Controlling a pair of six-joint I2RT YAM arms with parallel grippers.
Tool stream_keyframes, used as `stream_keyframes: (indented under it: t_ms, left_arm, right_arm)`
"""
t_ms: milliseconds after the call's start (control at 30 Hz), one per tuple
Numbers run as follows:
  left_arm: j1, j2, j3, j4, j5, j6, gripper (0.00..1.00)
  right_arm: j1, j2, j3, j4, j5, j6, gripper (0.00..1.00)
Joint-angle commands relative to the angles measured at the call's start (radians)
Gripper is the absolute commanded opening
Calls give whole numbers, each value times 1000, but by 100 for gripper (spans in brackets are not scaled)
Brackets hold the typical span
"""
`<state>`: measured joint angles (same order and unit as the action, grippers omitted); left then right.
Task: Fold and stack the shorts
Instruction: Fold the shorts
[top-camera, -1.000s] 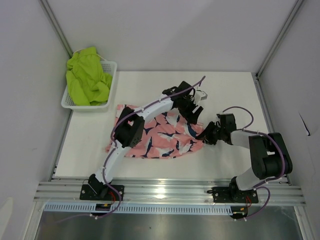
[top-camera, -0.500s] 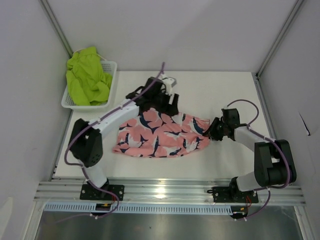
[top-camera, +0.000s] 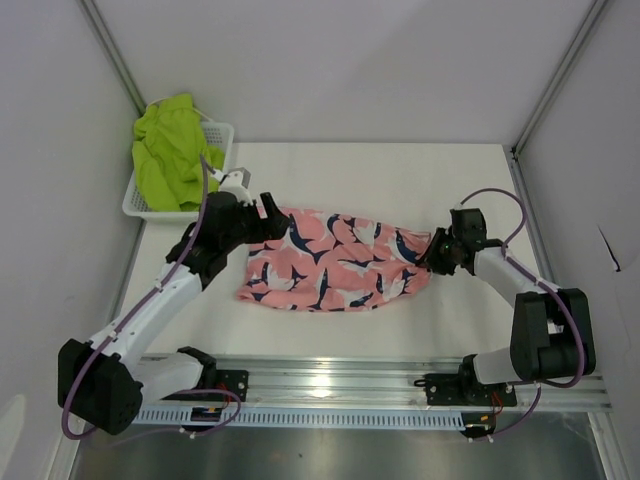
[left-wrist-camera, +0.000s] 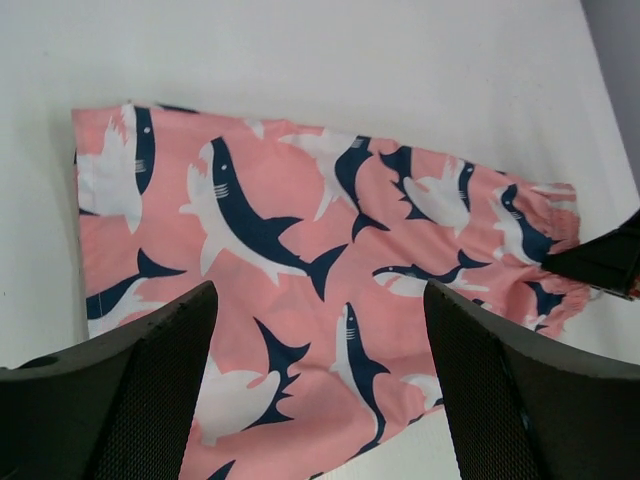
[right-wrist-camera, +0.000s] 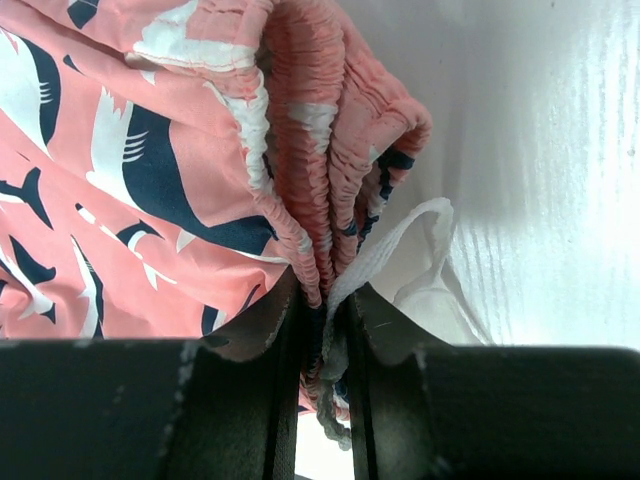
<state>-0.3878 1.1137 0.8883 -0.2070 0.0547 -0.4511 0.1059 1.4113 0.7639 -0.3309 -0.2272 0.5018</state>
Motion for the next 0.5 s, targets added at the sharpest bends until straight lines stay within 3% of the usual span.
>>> stream_keyframes:
  t_ms: [0, 267, 467]
  left_arm:
    - [-3, -24, -67, 69, -42, -60, 86]
    - [-6, -92, -256, 233, -6, -188, 83]
    - [-88, -10, -293, 386, -49, -288, 80]
  right_arm:
    - [-6, -34, 35, -20, 28, -29, 0]
    - [-6, -38, 31, -13, 28, -32, 0]
    - [-6, -43, 32, -16, 29, -36, 0]
